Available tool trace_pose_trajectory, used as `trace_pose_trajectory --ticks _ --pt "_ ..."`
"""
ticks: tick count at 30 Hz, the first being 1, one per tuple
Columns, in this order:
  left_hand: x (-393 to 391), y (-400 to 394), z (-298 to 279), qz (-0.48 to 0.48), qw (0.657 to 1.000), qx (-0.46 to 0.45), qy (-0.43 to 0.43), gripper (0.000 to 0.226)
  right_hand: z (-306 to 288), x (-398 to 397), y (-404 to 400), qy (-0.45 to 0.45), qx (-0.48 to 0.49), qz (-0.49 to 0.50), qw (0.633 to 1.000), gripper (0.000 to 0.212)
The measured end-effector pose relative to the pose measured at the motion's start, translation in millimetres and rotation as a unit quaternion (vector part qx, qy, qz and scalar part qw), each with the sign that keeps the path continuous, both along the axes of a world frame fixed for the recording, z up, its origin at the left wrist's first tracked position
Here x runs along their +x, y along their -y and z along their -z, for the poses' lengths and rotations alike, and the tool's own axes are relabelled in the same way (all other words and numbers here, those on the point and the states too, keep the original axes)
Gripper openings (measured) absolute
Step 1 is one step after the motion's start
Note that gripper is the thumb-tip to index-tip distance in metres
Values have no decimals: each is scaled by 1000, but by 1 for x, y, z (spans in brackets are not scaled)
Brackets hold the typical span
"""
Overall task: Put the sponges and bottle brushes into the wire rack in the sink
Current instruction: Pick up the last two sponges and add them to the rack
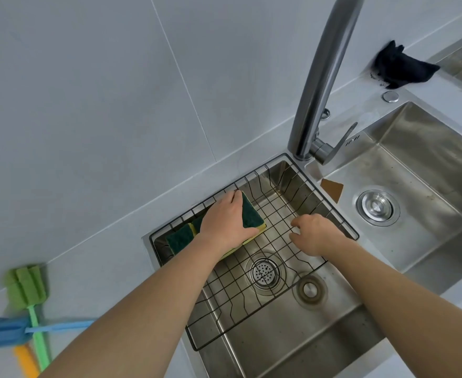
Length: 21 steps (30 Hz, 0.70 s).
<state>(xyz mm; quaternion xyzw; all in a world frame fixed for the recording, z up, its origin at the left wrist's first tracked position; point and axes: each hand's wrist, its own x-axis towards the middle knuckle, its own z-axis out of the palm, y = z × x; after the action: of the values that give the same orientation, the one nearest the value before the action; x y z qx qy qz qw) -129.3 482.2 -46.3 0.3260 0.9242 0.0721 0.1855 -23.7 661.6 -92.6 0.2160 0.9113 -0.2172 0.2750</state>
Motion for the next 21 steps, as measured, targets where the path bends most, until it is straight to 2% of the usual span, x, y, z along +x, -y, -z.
trace_pose_trajectory --ticks 5,10,13,18,21 --pt "2 23 -18 -6 1000 -4 12 63 -14 4 4 6 23 -13 1000 37" --pt "16 79 -45 -54 998 -19 37 56 -42 15 21 -9 43 -19 999 38" --pt "24 111 -51 -79 994 -38 65 42 -54 21 30 -15 59 -31 998 37" --pt "50 172 -63 -129 983 -81 108 42 -82 36 59 -31 77 -48 995 34" --pt "65 209 -68 -149 976 -71 145 45 -95 39 83 -40 87 -69 993 35"
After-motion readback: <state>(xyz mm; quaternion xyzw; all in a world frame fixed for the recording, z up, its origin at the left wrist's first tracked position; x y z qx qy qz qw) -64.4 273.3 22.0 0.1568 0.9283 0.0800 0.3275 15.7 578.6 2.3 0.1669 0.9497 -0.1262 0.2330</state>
